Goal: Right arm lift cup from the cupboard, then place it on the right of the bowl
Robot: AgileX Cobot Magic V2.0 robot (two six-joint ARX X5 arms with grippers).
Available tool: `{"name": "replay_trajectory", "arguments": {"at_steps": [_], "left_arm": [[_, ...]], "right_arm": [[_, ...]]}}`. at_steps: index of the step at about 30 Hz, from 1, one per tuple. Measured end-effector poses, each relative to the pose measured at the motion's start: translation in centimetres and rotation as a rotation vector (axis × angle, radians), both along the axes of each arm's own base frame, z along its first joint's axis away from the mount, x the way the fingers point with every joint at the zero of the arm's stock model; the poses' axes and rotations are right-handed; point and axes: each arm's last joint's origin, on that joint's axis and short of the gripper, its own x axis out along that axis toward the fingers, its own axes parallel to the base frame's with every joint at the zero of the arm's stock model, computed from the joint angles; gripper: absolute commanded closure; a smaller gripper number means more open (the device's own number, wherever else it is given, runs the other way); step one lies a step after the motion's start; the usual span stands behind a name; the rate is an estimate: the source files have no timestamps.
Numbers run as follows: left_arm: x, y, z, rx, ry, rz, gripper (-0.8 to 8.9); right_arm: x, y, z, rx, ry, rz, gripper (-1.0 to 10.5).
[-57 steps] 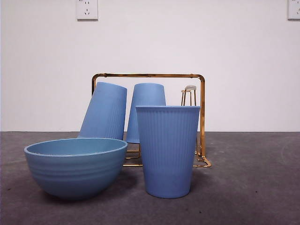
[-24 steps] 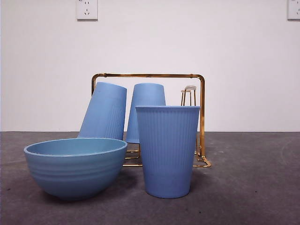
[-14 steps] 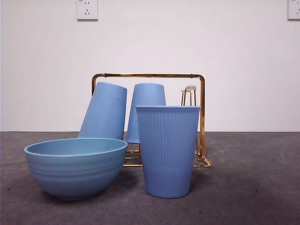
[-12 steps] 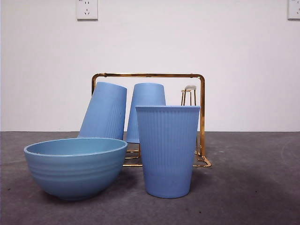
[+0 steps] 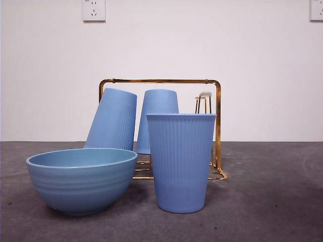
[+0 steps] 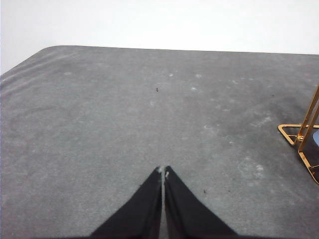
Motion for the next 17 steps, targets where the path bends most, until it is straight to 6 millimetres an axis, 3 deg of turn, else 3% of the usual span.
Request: {"name": "replay_trajectory", "arguments": {"at_steps": [17], "left_arm": [[0.00, 0.00, 0.00, 0.000, 0.000, 0.000, 8.08]], "right_arm": [[-0.02, 0.15, -0.09, -0.050, 0.010, 0.062, 9.3]]}}
